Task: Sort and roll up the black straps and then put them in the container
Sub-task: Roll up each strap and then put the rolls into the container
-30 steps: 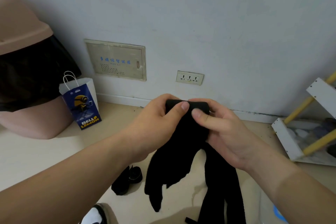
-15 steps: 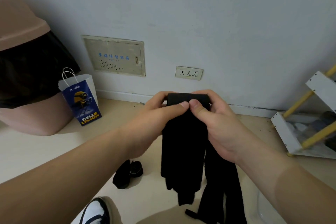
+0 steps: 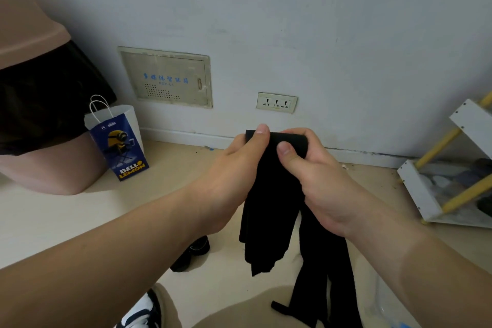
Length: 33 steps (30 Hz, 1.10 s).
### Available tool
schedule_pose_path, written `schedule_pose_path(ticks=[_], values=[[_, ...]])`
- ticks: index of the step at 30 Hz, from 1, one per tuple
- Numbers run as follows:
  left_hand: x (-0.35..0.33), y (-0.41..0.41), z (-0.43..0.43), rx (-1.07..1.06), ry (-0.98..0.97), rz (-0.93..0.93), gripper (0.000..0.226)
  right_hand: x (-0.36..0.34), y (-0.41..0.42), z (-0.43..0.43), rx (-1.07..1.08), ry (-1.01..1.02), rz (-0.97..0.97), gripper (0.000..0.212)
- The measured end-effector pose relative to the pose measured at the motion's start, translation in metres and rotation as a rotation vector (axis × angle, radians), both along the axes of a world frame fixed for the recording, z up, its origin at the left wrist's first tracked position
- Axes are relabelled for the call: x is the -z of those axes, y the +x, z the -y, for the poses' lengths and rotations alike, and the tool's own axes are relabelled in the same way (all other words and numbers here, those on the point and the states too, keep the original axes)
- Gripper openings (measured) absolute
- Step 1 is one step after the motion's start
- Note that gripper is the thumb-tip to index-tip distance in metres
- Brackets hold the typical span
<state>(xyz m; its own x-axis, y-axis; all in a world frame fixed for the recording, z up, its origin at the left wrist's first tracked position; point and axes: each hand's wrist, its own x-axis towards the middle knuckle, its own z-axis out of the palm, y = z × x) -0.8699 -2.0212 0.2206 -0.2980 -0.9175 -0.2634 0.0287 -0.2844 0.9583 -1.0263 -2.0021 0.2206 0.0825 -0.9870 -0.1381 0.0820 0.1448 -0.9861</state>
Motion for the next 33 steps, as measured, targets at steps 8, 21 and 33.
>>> schedule_pose_path(ticks=[8, 21, 33], values=[[-0.007, 0.008, -0.006, 0.025, -0.129, -0.009, 0.021, 0.005, -0.002, 0.003, -0.061, 0.1, 0.048, 0.054], [-0.01, 0.022, 0.005, 0.058, -0.389, 0.172, 0.024, 0.001, -0.01, 0.007, -0.002, -0.023, -0.067, 0.036], [-0.006, 0.015, 0.007, 0.08, 0.018, 0.044, 0.045, 0.001, -0.007, 0.002, -0.024, -0.142, -0.129, 0.036]])
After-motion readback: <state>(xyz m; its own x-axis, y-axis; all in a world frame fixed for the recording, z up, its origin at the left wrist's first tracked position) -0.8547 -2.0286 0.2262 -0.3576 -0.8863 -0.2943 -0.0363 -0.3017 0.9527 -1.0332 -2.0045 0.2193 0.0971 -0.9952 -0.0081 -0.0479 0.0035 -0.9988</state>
